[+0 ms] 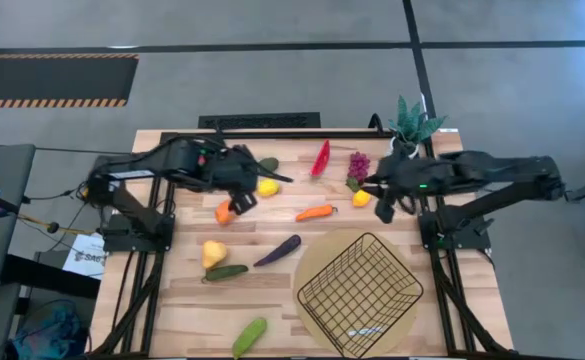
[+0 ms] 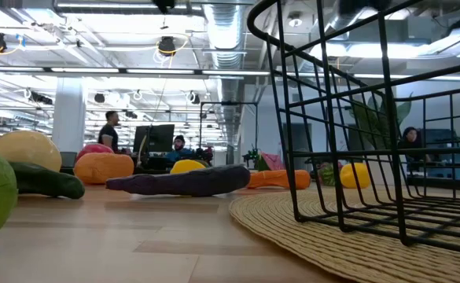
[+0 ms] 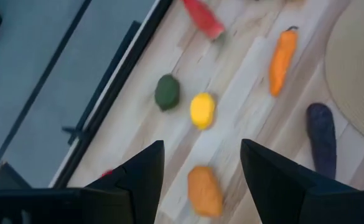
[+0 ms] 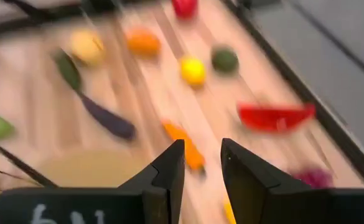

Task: Build produce basket
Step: Put the orange chili pepper into the mesh basket

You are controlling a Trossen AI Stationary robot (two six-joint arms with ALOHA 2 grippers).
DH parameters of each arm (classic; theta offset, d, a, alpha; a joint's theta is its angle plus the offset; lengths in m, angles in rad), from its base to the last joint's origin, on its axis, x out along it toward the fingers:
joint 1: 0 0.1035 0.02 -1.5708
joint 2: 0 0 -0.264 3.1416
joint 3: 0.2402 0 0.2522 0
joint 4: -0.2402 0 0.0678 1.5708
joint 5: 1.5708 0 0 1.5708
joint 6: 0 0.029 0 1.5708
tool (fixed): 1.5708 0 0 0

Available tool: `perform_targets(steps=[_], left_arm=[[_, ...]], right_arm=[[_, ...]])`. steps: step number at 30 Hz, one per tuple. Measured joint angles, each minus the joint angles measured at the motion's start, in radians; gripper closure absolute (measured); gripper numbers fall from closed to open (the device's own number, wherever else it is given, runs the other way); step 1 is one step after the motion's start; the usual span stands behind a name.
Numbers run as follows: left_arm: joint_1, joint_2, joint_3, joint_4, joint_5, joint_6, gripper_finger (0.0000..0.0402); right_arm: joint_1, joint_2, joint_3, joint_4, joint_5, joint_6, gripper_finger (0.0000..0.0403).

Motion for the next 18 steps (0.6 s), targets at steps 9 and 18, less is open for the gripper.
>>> perform_targets(steps=[9, 18], left_arm=[[0.000, -0.211, -0.284, -0.004, 0.006, -0.108, 0.0203], [-0.001, -0.326, -0.453, -0.001, 0.008, -0.158, 0.0203]], right_arm=[[-0.112, 0.254, 0.000, -0.113, -0.240, 0.011, 0.0276], [-0.137, 0.501, 0.022, 0.074, -0.378, -0.081, 0.0276]])
